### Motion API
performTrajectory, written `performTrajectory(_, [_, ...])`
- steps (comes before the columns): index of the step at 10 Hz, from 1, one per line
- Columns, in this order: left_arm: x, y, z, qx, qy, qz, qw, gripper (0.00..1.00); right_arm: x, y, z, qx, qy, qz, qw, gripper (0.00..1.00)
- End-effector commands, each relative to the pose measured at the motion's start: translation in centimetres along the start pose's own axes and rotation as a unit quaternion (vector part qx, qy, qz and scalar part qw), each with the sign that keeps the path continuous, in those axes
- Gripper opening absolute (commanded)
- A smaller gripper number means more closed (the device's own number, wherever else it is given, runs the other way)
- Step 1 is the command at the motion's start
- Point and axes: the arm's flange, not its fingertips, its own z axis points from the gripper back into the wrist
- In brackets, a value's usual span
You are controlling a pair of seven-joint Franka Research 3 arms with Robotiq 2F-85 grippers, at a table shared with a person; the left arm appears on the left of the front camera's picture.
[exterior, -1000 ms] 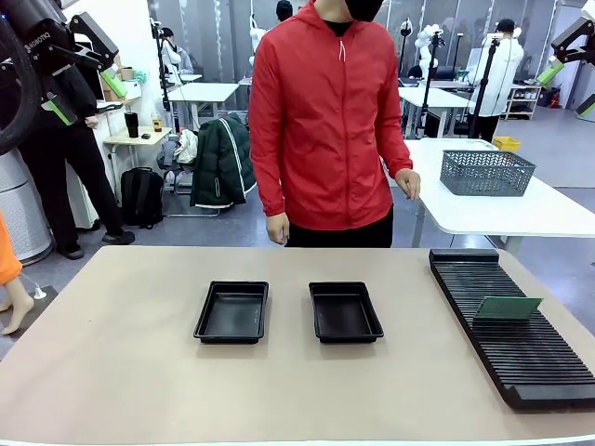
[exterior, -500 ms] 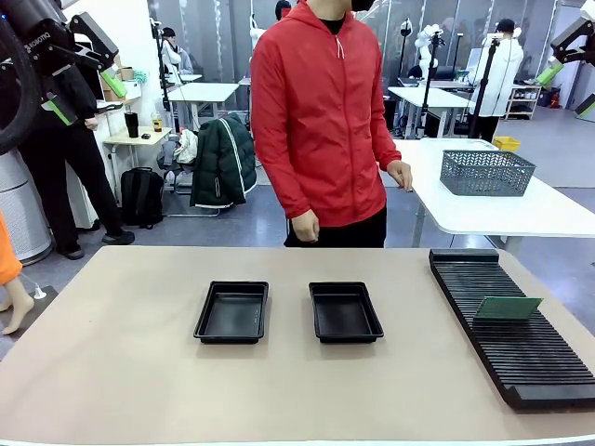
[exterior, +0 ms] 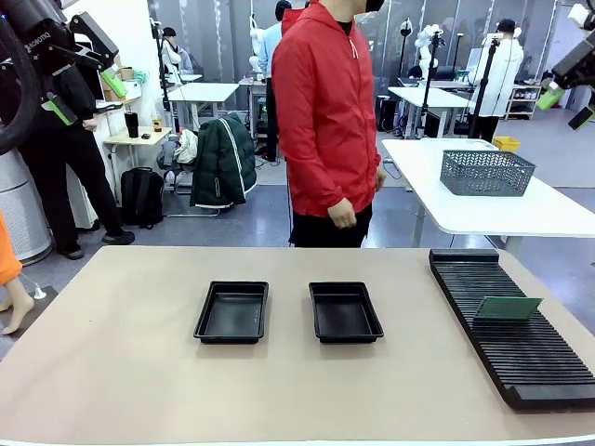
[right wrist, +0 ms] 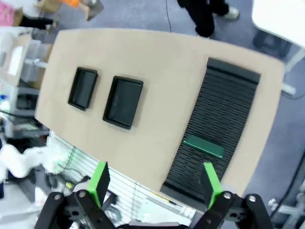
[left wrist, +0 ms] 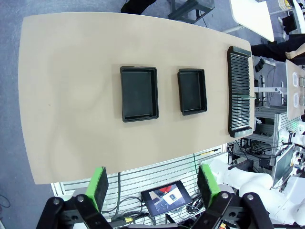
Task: Inspect and transfer BCBs to ESD trays.
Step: Pick up the Blank PCB from the PCB Rack and place it in the left ESD tray.
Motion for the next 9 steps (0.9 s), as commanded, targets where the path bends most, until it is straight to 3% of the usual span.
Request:
performTrajectory(1, [0.0,0.1,0.1,0.001,-0.001,-0.003,1.000,1.00,-2.3,-0.3,-2.5,-0.016,-0.012,0.077,0.997,1.00])
performTrajectory(5, [0.0,0.1,0.1,0.001,-0.001,-0.003,1.000,1.00,-5.7,-2.7,-7.6,-0.030,0.002,0.223,0.974,1.00])
performTrajectory(9, [0.0,0.1,0.1,0.001,-0.001,-0.003,1.000,1.00,-8.6,-4.5,-13.1,-0.047,0.030,0.350,0.935,1.00])
